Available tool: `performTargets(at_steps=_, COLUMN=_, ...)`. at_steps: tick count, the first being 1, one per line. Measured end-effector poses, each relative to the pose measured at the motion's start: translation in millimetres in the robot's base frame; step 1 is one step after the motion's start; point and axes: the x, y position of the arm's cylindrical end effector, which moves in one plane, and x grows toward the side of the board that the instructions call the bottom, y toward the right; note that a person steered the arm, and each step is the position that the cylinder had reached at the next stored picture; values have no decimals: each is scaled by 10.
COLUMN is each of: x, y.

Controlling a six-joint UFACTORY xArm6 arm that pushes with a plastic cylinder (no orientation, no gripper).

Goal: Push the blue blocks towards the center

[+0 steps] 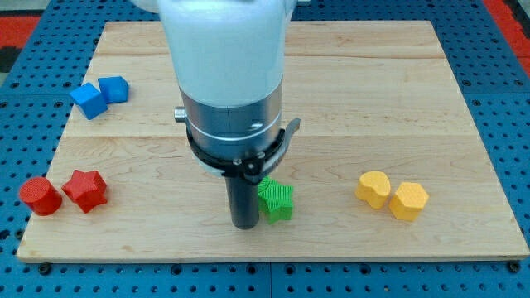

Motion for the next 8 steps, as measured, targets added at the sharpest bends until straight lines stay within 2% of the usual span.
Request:
performTargets(at_steps=3, x=-1140, y=-2169)
performTargets(at_steps=4, x=-1425, y=-2435)
performTargets(at_steps=6, x=-2147, y=-2446)
performTargets(at_steps=7, x=-2437, y=-2189)
performTargets(at_steps=8, x=-2441, y=-1591)
